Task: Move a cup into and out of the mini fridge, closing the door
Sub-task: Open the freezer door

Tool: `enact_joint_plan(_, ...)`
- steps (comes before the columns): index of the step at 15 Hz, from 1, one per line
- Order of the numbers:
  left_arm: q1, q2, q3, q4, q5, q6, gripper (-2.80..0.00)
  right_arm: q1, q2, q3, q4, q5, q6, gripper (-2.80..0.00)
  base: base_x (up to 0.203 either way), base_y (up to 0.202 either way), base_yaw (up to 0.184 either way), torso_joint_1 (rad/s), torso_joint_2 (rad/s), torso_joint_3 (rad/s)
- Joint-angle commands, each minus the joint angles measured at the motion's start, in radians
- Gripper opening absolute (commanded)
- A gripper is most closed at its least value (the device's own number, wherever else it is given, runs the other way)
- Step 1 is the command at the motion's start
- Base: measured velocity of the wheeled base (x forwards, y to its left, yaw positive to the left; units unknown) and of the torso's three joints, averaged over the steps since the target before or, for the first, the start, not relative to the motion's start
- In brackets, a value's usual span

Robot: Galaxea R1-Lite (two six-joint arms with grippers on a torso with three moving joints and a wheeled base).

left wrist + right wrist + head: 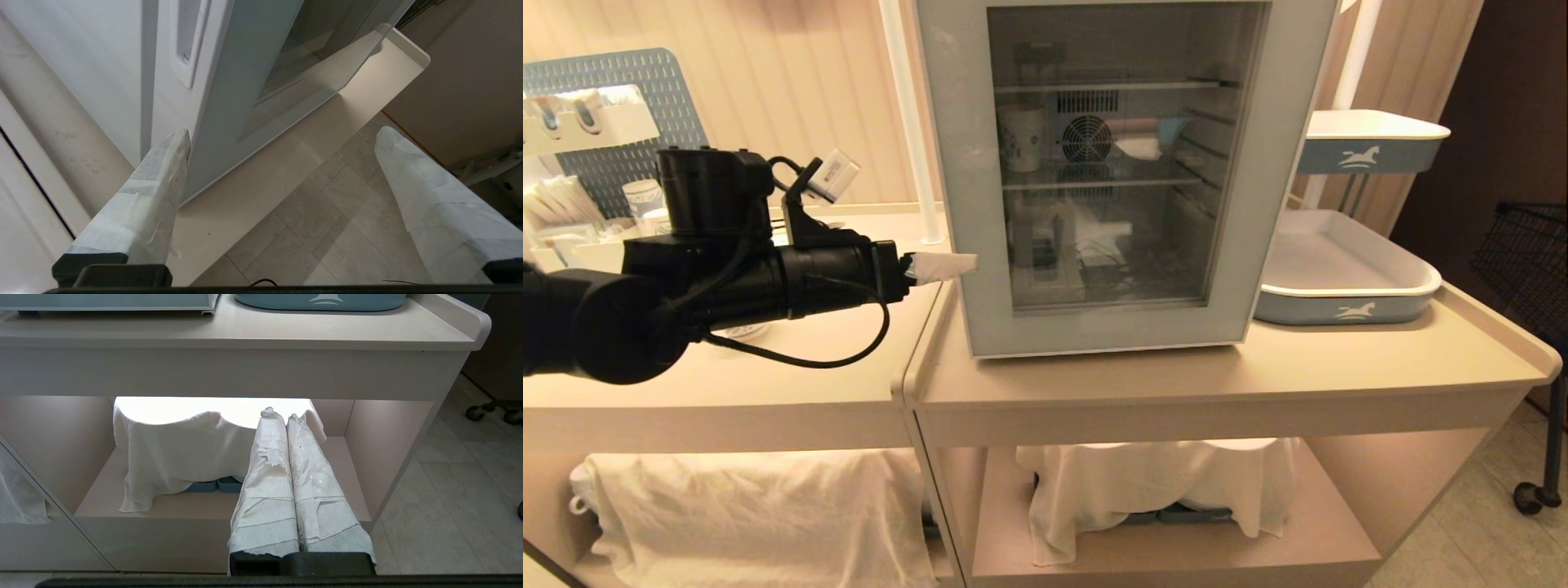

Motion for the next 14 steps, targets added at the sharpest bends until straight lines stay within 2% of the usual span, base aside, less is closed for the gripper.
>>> enact_joint_plan(1,-0.007,0.005,-0.016,-0.001,-0.006,0.034,0.00,0.000,0.001,0.000,0.000,0.000,-0.001,-2.80,0.000,0.000,0.000,0.000,0.00,0.000)
enact_joint_plan(4,-0.007,0.015,-0.018,0.003,-0.003,0.123,0.00,0.000,0.000,0.000,0.000,0.000,0.001,-2.80,0.000,0.000,0.000,0.000,0.00,0.000)
enact_joint_plan(8,0.006,-0.011,-0.045,-0.006,0.008,0.212,0.00,0.000,0.001,0.000,0.000,0.000,0.000,-2.80,0.000,0.000,0.000,0.000,0.00,0.000)
enact_joint_plan(11,0.007,0.016,-0.119,-0.003,0.010,0.221,0.00,0.000,0.000,0.000,0.000,0.000,0.000,-2.80,0.000,0.000,0.000,0.000,0.00,0.000)
enact_joint_plan(14,0.011,0.027,-0.136,-0.005,0.077,0.222,0.00,0.000,0.000,0.000,0.000,0.000,0.000,-2.80,0.000,0.000,0.000,0.000,0.00,0.000)
